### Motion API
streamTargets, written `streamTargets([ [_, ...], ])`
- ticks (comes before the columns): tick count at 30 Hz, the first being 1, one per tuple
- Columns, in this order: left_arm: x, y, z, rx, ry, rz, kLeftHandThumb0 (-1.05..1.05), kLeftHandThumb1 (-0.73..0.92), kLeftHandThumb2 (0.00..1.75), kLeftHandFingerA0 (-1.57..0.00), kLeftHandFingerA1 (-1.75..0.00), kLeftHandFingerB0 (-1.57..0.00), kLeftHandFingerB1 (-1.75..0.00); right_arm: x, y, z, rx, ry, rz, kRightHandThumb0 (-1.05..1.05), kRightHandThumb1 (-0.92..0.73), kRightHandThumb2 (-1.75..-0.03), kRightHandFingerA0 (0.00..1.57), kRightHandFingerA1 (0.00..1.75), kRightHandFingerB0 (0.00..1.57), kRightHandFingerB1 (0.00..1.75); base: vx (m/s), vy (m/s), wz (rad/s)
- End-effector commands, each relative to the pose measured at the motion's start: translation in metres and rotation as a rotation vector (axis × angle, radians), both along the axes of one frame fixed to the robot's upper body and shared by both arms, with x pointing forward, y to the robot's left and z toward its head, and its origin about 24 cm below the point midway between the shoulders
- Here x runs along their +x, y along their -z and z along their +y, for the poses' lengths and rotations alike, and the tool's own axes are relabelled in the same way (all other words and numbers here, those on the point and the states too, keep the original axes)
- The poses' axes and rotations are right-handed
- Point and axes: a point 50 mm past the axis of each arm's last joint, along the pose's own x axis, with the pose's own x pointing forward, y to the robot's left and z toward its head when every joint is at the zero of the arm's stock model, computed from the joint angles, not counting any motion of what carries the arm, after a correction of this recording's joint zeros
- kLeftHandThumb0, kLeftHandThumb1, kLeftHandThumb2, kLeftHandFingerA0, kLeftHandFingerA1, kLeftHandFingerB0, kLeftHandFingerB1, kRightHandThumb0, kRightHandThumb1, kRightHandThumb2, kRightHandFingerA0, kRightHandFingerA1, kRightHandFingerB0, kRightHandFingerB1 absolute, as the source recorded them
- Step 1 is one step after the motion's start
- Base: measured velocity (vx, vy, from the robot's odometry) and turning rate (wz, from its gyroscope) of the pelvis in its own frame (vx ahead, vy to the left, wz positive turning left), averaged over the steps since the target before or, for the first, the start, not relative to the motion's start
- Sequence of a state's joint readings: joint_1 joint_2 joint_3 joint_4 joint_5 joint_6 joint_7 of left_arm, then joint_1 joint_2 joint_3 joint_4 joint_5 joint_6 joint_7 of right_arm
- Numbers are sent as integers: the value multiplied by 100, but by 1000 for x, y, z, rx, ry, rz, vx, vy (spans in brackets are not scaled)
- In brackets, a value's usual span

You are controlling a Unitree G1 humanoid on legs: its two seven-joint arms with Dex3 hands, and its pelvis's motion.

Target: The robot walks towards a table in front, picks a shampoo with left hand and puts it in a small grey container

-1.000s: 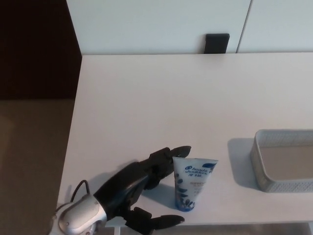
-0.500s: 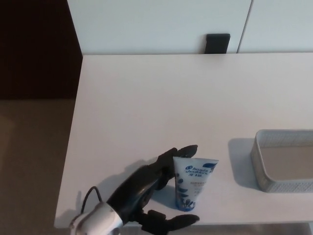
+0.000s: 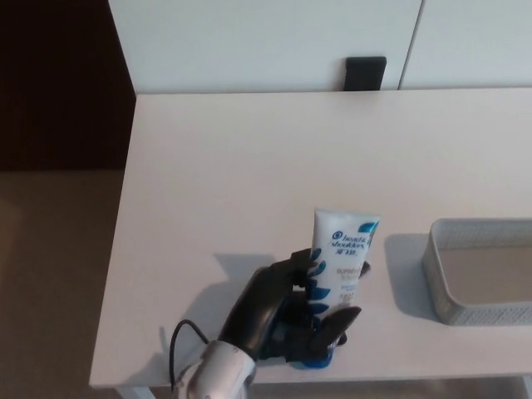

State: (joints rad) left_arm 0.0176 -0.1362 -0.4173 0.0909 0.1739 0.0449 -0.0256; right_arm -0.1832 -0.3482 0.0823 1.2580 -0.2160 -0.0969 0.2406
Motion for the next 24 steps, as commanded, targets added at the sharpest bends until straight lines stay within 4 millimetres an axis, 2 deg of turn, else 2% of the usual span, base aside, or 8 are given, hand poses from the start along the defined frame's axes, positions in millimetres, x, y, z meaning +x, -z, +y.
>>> streamTargets([
  [1, 0, 10, 6, 78, -97, 7, -19, 65, 97, -113, -148, -88, -132, 9, -4, 2, 44, 9, -43, -27, -72, -62, 51, 41, 43, 37, 0, 0, 0],
  [5, -1, 6, 9, 66, -109, -17, -18, 66, 100, -111, -151, -85, -135, 14, -6, 3, 17, -32, -43, -28, -73, -61, 54, 42, 47, 38, 0, 0, 0],
  [10, -1, 6, 14, 36, -114, -27, -20, 76, 80, -111, -147, -84, -132, 14, -6, 3, 15, -31, -39, -27, -73, -61, 53, 42, 46, 38, 0, 0, 0],
  [17, 4, -18, 14, -27, -94, -137, -17, 72, 88, -114, -143, -87, -128, 11, -6, 1, 14, -33, -34, -28, -71, -61, 55, 43, 47, 38, 0, 0, 0],
  [18, 8, -56, 5, -81, -60, -259, -14, 70, 90, -111, -145, -83, -129, 9, -5, 0, 16, -30, -30, -30, -70, -61, 54, 42, 48, 38, 0, 0, 0],
  [21, 13, -95, -8, -123, 7, -371, -19, 67, 90, -110, -142, -87, -121, 8, -5, -1, 23, -22, -28, -30, -69, -60, 53, 42, 48, 38, 0, 0, 0],
  [23, 13, -98, -9, -125, 11, -373, -19, 67, 90, -110, -142, -87, -121, 8, -5, -1, 23, -22, -28, -30, -69, -60, 53, 42, 48, 38, 0, 0, 0],
  [24, 17, -122, -24, -93, 68, -462, -21, 67, 89, -107, -145, -86, -122, 8, -5, 0, 28, -11, -25, -28, -70, -61, 54, 42, 47, 38, 0, 0, 0],
])
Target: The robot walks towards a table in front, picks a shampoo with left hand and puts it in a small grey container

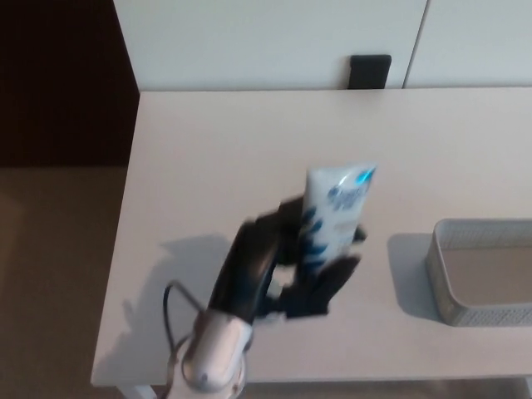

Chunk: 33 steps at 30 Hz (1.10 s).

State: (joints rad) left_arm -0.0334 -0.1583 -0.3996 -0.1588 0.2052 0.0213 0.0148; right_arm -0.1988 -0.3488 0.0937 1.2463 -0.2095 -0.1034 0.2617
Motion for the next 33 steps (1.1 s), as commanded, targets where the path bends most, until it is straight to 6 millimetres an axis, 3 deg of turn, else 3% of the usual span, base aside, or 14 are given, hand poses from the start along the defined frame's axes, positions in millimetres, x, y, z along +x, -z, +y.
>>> streamTargets([
  [1, 7, -54, -26, 53, 109, -182, -19, 64, 89, -103, -141, -85, -120, -1, -1, -3, 10, 17, -6, -28, -70, -61, 54, 42, 48, 38, 0, 0, 0],
  [4, 10, -63, -37, 101, 129, -239, -20, 64, 88, -102, -137, -86, -120, -2, -1, -3, 20, 22, -7, -27, -70, -61, 53, 42, 48, 38, 0, 0, 0],
  [7, 18, -76, -59, 177, 156, -299, -24, 65, 91, -92, -158, -80, -132, -4, 0, -3, 22, 22, -7, -27, -69, -60, 54, 43, 49, 39, 0, 0, 0],
  [10, 25, -85, -76, 206, 192, -342, -20, 65, 91, -86, -162, -76, -139, -3, -1, -4, 14, 9, -11, -27, -69, -60, 54, 44, 48, 39, 0, 0, 0],
  [11, 26, -85, -78, 212, 193, -348, -20, 65, 91, -86, -162, -76, -139, -2, -2, -4, 14, 8, -11, -27, -69, -60, 54, 44, 48, 39, 0, 0, 0],
  [12, 29, -87, -91, 248, 208, -334, -23, 64, 88, -101, -160, -81, -133, -3, -1, -4, 11, 3, -6, -28, -70, -61, 54, 43, 48, 39, 0, 0, 0],
  [13, 32, -87, -97, 271, 216, -328, -21, 69, 84, -81, -164, -78, -136, -2, -1, -3, 11, 3, -7, -28, -70, -61, 53, 42, 48, 38, 0, 0, 0],
  [14, 33, -88, -99, 279, 218, -326, -21, 69, 84, -81, -164, -78, -136, -2, -1, -3, 11, 3, -7, -28, -70, -61, 53, 42, 48, 38, 0, 0, 0],
  [16, 38, -86, -116, 329, 224, -309, -17, 75, 74, -76, -170, -76, -142, -2, -2, -3, 15, -1, -7, -27, -70, -61, 53, 43, 48, 39, 0, 0, 0],
  [25, 57, -65, -143, 462, 201, -224, -15, 74, 78, -71, -171, -69, -146, 5, -1, 1, 1, -2, -8, -28, -69, -60, 57, 43, 49, 39, 0, 0, -1],
  [27, 60, -59, -147, 518, 203, -199, -20, 79, 62, -69, -171, -58, -157, 6, -2, 2, 1, -21, -9, -27, -70, -60, 56, 43, 50, 39, 0, 0, 0],
  [28, 61, -56, -148, 531, 204, -198, -15, 77, 65, -81, -169, -61, -154, 7, -2, 3, 0, -25, -10, -28, -71, -61, 55, 43, 49, 39, 0, 0, 0],
  [32, 57, -38, -152, 584, 244, -186, -18, 70, 68, -74, -166, -68, -153, 9, -2, 5, 17, -10, -13, -26, -71, -61, 53, 42, 47, 39, 0, 0, 0],
  [33, 55, -32, -153, 566, 251, -165, -15, 66, 75, -85, -164, -69, -147, 8, -2, 5, 15, -15, -15, -25, -71, -61, 53, 42, 47, 39, 0, 0, 0],
])
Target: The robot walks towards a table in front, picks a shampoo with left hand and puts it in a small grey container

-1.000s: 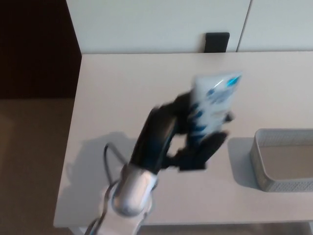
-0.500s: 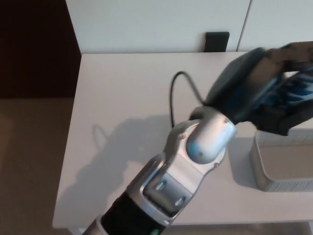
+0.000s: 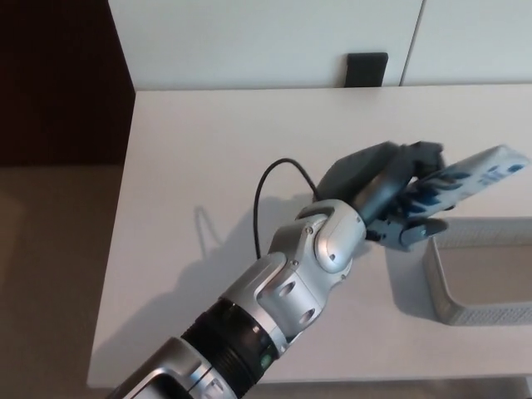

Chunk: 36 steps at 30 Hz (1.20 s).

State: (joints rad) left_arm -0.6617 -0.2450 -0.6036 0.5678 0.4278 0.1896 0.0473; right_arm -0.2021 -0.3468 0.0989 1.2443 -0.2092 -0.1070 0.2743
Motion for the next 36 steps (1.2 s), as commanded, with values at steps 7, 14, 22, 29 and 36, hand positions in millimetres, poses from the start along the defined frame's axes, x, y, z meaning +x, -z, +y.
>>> streamTargets([
  [7, -26, -40, -79, -79, 163, -119, -23, 77, 60, -70, -175, -57, -162, 10, -4, 3, 8, -9, -25, -27, -72, -61, 51, 42, 44, 38, 0, 0, 0],
  [14, -35, -68, -92, -94, 220, -197, -28, 70, 62, -78, -164, -81, -110, 13, -6, 1, -8, -9, -33, -26, -71, -61, 53, 42, 48, 39, 0, 0, 0],
  [22, -44, -105, -99, -212, 310, -273, -18, 72, 83, -86, -173, -66, -161, 15, -11, -7, -7, 33, -61, -27, -71, -61, 54, 42, 48, 38, 0, 0, 0],
  [29, -53, -114, -112, -223, 346, -280, -17, 70, 76, -89, -167, -67, -149, 9, -13, -15, 0, 74, -72, -26, -69, -60, 53, 42, 48, 39, 0, 0, 0],
  [36, -46, -124, -108, -233, 333, -301, -23, 71, 86, -77, -174, -67, -164, 7, -15, -21, -16, 63, -64, -28, -71, -61, 56, 43, 47, 38, 0, 0, 0],
])
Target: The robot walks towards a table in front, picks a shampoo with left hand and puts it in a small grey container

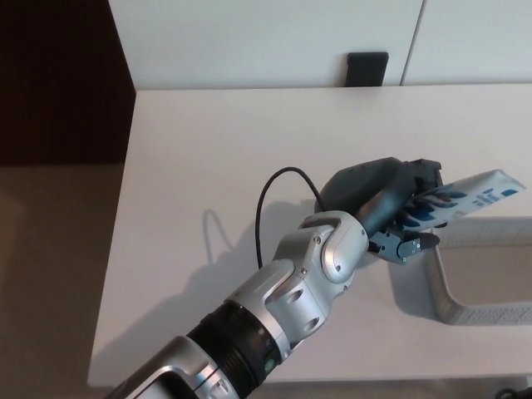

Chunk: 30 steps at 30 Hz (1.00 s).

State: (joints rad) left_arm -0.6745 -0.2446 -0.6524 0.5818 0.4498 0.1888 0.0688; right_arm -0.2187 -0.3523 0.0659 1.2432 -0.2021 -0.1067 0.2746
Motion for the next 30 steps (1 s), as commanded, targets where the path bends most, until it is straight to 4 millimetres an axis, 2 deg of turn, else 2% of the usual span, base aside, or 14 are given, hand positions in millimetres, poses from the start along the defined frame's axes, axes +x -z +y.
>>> streamTargets([
  [1, -41, -126, -101, -275, 317, -253, -23, 68, 90, -78, -175, -68, -164, 0, -10, -17, -22, 31, -30, -28, -71, -61, 56, 43, 48, 39, 0, 0, 0],
  [5, -41, -127, -101, -274, 312, -255, -23, 68, 90, -78, -175, -68, -164, 0, -10, -17, -21, 30, -31, -28, -71, -61, 56, 43, 48, 39, 0, 0, 0],
  [6, -48, -127, -110, -264, 328, -250, -15, 59, 90, -92, -169, -69, -156, -8, -9, -21, -13, 63, -32, -28, -69, -60, 57, 45, 49, 39, 0, 0, 0],
  [7, -50, -128, -112, -261, 333, -250, -22, 61, 84, -81, -173, -72, -160, -10, -8, -23, -11, 72, -33, -28, -69, -60, 56, 44, 47, 39, 0, 0, 0],
  [10, -50, -128, -113, -260, 334, -250, -22, 61, 84, -81, -173, -72, -160, -11, -8, -23, -10, 74, -34, -28, -69, -60, 56, 44, 47, 39, 0, 0, 0],
  [11, -54, -131, -116, -272, 351, -278, -32, 66, 80, -86, -172, -79, -136, -14, -8, -25, -10, 85, -33, -28, -69, -60, 55, 43, 47, 39, 0, 0, 0],
  [12, -59, -134, -118, -287, 373, -312, -32, 66, 80, -86, -172, -79, -136, -18, -8, -27, -9, 97, -31, -28, -69, -60, 55, 43, 47, 39, 0, 0, 0],
  [15, -61, -138, -118, -306, 372, -349, -32, 67, 83, -91, -170, -79, -139, -20, -8, -28, -10, 103, -31, -28, -70, -60, 55, 43, 47, 38, 0, 0, 0],
  [16, -58, -147, -114, -338, 349, -384, -31, 67, 91, -88, -175, -71, -166, -19, -8, -28, -6, 101, -33, -31, -69, -60, 56, 43, 47, 38, 0, 0, 0],
  [22, -57, -166, -100, -431, 369, -446, -27, 67, 98, -86, -175, -70, -168, -18, -9, -29, -10, 92, -28, -30, -70, -60, 55, 42, 47, 38, 0, 0, 0],
  [23, -62, -183, -93, -476, 409, -444, -36, 71, 98, -85, -175, -68, -169, -15, -9, -28, -3, 92, -27, -31, -70, -61, 52, 42, 45, 38, 0, 0, 0],
  [24, -64, -186, -92, -486, 415, -443, -37, 69, 102, -88, -175, -69, -172, -15, -9, -28, -2, 90, -25, -31, -71, -61, 52, 41, 44, 37, 0, 0, 0],
  [27, -71, -191, -93, -505, 442, -439, -36, 61, 109, -87, -175, -76, -168, -14, -9, -27, 1, 91, -28, -28, -70, -61, 51, 42, 45, 38, 0, 0, 0],
  [30, -78, -191, -97, -498, 454, -447, -32, 60, 115, -86, -175, -73, -172, -15, -9, -27, 4, 97, -31, -28, -70, -60, 52, 42, 46, 38, 0, 0, 0],
])
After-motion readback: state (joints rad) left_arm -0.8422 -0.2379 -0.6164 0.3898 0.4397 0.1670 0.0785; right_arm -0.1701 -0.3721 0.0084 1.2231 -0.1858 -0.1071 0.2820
